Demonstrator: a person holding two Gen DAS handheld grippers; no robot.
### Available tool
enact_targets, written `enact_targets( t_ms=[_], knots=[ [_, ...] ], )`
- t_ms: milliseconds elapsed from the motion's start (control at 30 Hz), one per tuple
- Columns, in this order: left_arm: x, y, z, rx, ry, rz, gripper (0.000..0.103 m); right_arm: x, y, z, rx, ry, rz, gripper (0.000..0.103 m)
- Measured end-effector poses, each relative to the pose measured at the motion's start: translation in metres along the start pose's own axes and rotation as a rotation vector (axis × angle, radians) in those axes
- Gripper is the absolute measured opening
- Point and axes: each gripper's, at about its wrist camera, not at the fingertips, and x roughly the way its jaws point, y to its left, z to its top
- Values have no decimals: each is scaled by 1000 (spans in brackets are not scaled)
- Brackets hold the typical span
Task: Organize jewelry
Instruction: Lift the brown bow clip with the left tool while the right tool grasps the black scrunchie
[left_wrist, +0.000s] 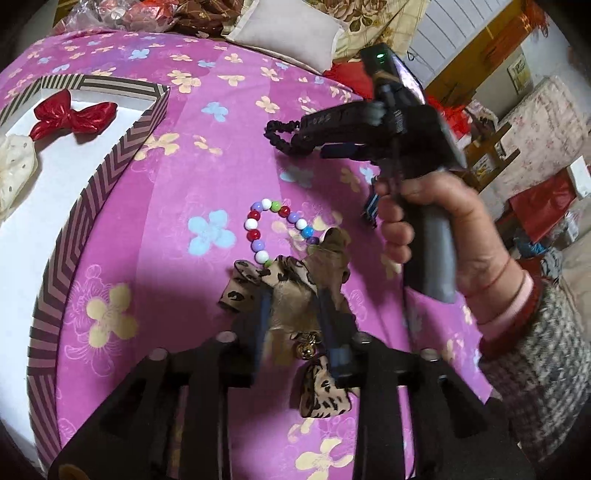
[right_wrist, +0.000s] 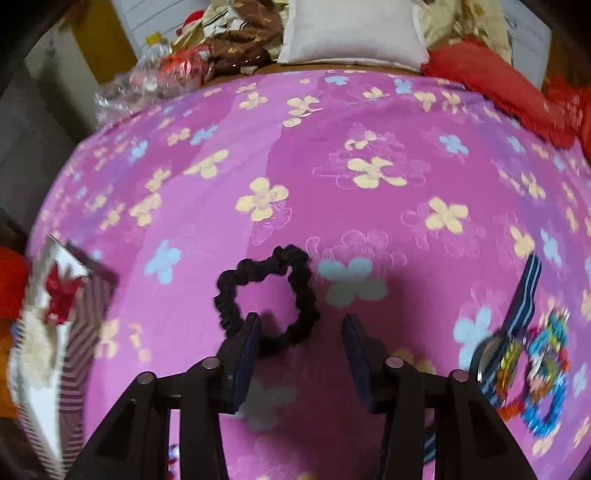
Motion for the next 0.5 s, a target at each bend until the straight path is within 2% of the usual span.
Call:
enact_targets(
  t_ms=[33,100,300,400,500],
  knots=[
    [0,0,-1,-2,1,-8,34,1,2,0,-17,-6,-16,26],
    [1,-1,-1,-6,4,-25,35,1,0,1,-24,-9,-30,8],
    [-4,-10,-2,29,-18,-34,42,-13,-21,-7,50,-33,3,4],
    [-16,-9,2,35,-77,23,45,-33,-30,-13,75,-68,17,4],
    [-25,-4,6,6,-89,12,48,-62,-37,-23,77,-114,41,4]
  ],
)
